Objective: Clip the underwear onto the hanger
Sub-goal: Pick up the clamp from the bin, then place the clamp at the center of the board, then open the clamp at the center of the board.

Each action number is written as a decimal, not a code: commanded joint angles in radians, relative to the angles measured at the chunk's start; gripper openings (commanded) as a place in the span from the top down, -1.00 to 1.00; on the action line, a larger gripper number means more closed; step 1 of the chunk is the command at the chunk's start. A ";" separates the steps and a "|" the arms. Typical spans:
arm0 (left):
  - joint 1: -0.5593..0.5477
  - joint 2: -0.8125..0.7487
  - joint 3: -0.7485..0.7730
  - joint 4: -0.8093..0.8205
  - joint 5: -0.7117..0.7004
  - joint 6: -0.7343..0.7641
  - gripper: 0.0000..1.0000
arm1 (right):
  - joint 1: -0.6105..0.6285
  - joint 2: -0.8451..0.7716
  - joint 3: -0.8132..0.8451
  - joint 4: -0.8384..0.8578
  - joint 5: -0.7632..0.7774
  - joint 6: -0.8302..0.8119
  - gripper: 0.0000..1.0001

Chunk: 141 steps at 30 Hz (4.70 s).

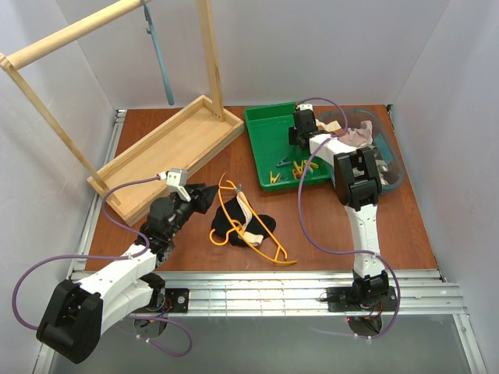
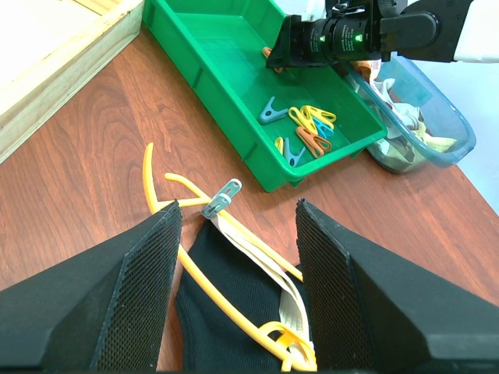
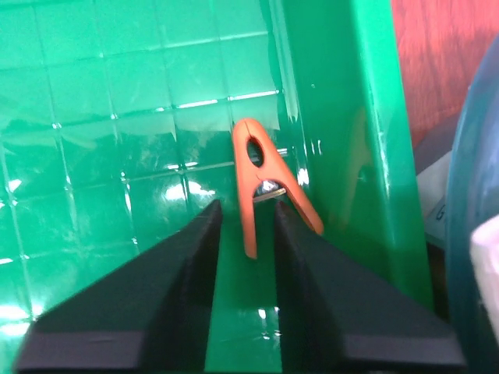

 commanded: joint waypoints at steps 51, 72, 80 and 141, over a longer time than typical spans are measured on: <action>-0.022 0.069 -0.041 0.050 0.028 0.048 -0.06 | 0.691 -0.899 -1.083 -0.017 0.298 0.502 0.97; -0.396 0.198 0.034 0.128 -0.092 0.176 -0.20 | 0.619 -1.132 -1.244 0.090 0.370 0.391 0.06; -0.530 0.457 0.195 0.085 -0.162 0.140 0.93 | 0.466 -1.076 -1.360 0.435 0.218 0.202 0.53; -0.557 0.693 0.209 0.231 -0.093 0.111 0.03 | 0.487 -1.137 -1.515 0.528 -0.041 0.243 0.97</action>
